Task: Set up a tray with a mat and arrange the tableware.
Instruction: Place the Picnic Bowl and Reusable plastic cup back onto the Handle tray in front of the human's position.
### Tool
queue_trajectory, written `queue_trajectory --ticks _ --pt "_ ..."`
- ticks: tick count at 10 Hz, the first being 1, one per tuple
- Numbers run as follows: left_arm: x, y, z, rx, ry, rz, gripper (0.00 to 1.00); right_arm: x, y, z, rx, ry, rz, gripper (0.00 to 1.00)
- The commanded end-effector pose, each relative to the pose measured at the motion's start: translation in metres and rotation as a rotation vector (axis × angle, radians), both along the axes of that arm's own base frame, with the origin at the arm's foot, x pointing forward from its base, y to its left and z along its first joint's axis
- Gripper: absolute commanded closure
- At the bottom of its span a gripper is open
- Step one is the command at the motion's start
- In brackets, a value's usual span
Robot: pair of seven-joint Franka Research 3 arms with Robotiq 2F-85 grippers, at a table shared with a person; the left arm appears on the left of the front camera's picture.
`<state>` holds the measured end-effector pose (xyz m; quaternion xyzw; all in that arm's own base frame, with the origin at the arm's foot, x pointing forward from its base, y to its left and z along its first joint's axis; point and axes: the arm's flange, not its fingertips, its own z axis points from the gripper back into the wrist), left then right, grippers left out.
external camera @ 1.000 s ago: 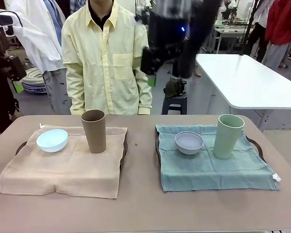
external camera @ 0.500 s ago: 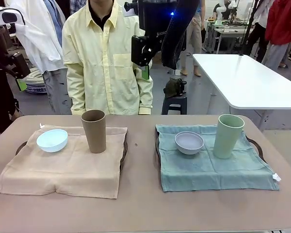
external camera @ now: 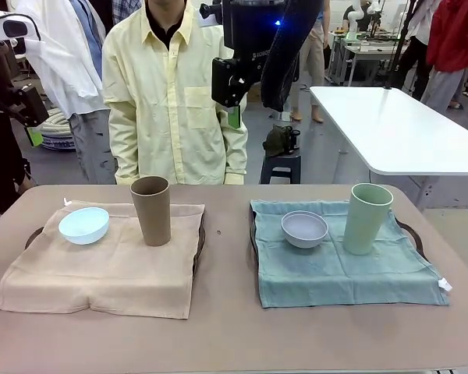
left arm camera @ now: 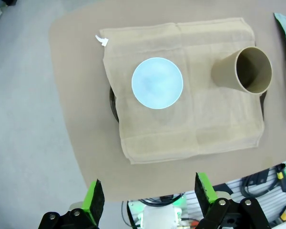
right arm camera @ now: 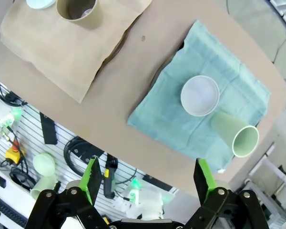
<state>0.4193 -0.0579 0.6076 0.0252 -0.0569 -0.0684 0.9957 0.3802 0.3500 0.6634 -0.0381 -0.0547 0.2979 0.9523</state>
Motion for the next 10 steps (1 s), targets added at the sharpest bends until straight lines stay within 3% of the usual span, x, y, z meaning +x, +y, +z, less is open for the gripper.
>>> queue_trajectory --ticks 1,4,5,7,10 --pt "-0.003 0.002 -0.001 0.005 0.0 -0.016 0.35 -0.005 -0.008 -0.007 0.019 -0.007 0.015 0.0" --pt "-0.003 0.002 -0.001 0.005 0.0 -0.016 0.35 -0.005 -0.008 -0.007 0.019 -0.007 0.015 0.0" --pt "0.0 0.0 0.0 0.0 0.0 0.0 0.0 0.0 0.0 0.0 0.0 -0.001 0.0 0.0" --pt "0.006 0.031 -0.017 -0.09 0.068 0.065 0.0 0.018 -0.077 -0.015 -0.009 0.06 -0.26 0.0" --pt "0.012 0.048 -0.041 -0.18 0.111 0.085 0.0 0.011 -0.163 -0.03 0.049 0.049 -0.442 0.0"
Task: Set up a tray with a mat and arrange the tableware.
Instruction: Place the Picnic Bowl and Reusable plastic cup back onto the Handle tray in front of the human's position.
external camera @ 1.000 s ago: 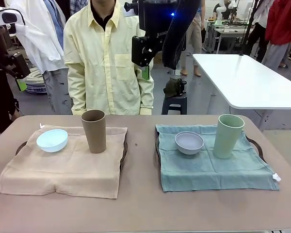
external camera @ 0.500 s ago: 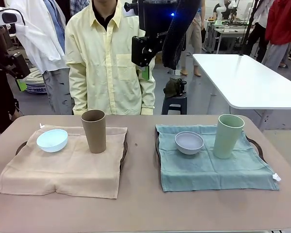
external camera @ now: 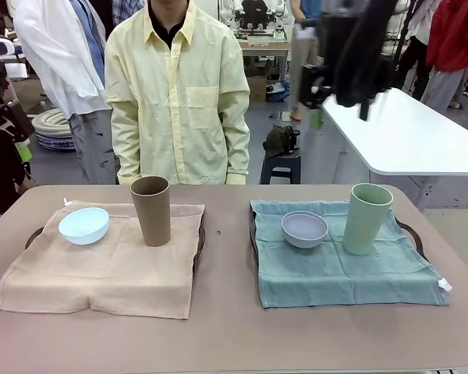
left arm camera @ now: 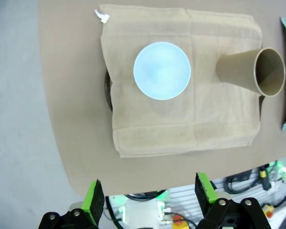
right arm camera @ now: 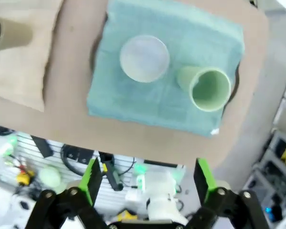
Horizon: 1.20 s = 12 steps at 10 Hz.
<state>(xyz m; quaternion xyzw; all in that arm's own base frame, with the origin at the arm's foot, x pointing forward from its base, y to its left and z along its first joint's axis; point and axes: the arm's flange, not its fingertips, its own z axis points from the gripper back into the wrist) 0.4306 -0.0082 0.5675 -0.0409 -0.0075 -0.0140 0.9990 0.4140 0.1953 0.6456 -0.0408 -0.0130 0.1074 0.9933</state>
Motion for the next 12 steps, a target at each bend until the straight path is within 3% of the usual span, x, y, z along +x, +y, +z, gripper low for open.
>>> queue_trajectory --ticks 1,3,8,11,12 --pt "0.003 -0.001 0.0 -0.089 -0.008 -0.025 0.0 -0.026 -0.032 -0.018 0.067 -0.042 -0.074 0.0" --pt "0.004 0.003 0.006 -0.172 -0.022 -0.048 0.0 -0.038 -0.087 -0.038 0.165 -0.055 -0.145 0.0" --pt "-0.005 0.058 0.028 -0.5 0.012 -0.012 0.0 -0.088 -0.235 -0.037 0.707 -0.178 -0.269 0.0" --pt "-0.011 0.124 0.043 -0.745 0.018 0.108 0.0 -0.109 -0.302 -0.044 0.992 -0.228 -0.316 0.0" --pt "-0.015 0.148 0.046 -0.808 -0.011 0.158 0.0 -0.114 -0.314 -0.052 1.023 -0.198 -0.34 0.0"
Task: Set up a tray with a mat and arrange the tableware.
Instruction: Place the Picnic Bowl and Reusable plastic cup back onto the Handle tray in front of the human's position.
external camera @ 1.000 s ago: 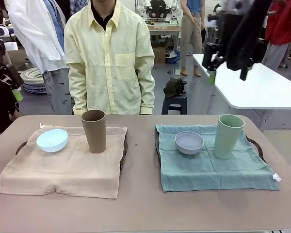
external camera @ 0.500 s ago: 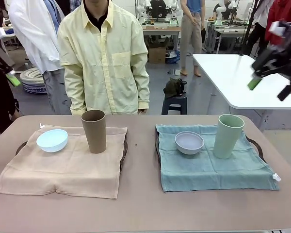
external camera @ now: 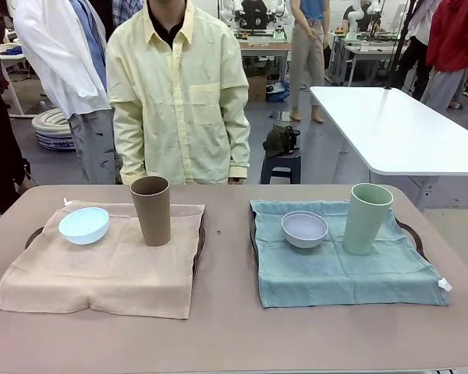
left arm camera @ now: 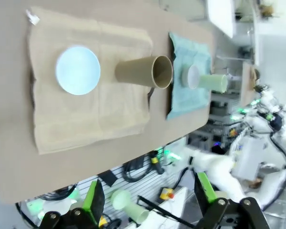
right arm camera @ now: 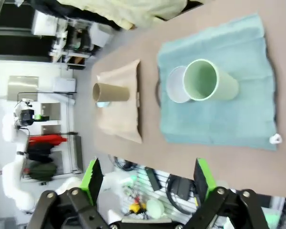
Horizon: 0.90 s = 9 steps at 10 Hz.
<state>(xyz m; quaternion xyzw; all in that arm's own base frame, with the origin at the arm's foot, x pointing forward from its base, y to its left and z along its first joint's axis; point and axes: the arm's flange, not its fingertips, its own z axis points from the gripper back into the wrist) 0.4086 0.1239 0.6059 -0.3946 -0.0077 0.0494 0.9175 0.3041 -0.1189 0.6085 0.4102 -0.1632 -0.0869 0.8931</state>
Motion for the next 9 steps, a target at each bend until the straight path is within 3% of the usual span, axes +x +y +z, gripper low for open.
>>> queue_trajectory --ticks 1,5,8,9 --pt "0.005 0.037 0.011 -0.11 -0.024 0.09 0.0 -0.005 -0.007 -0.024 0.077 0.03 0.031 0.0" --pt "-0.014 0.098 0.016 -0.162 -0.017 0.217 0.0 -0.011 -0.017 -0.04 0.132 0.063 0.057 0.0" --pt "-0.006 0.091 0.007 -0.11 0.077 0.152 0.0 -0.012 -0.019 -0.041 0.115 0.089 0.048 0.0" --pt "-0.015 0.099 0.007 -0.145 -0.003 0.204 0.0 -0.012 -0.019 -0.041 0.115 0.089 0.048 0.0"
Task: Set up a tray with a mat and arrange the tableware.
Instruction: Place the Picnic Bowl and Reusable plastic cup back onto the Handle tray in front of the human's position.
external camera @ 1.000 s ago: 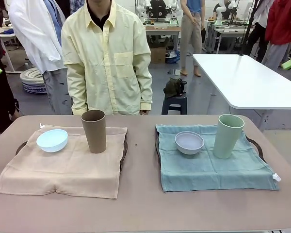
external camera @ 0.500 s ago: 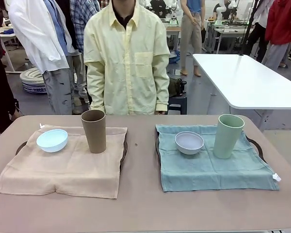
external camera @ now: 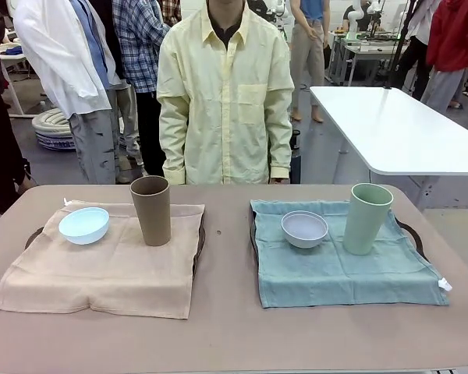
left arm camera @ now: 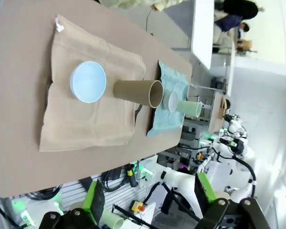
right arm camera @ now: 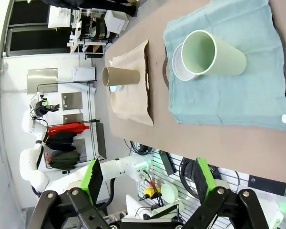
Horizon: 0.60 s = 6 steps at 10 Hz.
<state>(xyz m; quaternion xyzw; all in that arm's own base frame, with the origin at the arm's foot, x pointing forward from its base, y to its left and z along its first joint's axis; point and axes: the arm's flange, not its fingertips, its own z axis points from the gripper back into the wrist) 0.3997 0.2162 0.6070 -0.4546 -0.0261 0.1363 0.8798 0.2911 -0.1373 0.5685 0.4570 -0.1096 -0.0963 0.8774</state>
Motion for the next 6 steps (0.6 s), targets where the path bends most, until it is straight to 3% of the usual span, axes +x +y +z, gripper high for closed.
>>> queue_trajectory --ticks 1,6 --pt "-0.0059 0.0067 0.0055 -0.002 -0.029 0.029 0.0 0.0009 -0.0007 -0.0013 0.006 -0.002 0.008 0.0" --pt "-0.0059 0.0067 0.0055 -0.002 -0.029 0.029 0.0 0.0009 -0.0007 -0.0013 0.006 -0.002 0.008 0.0"
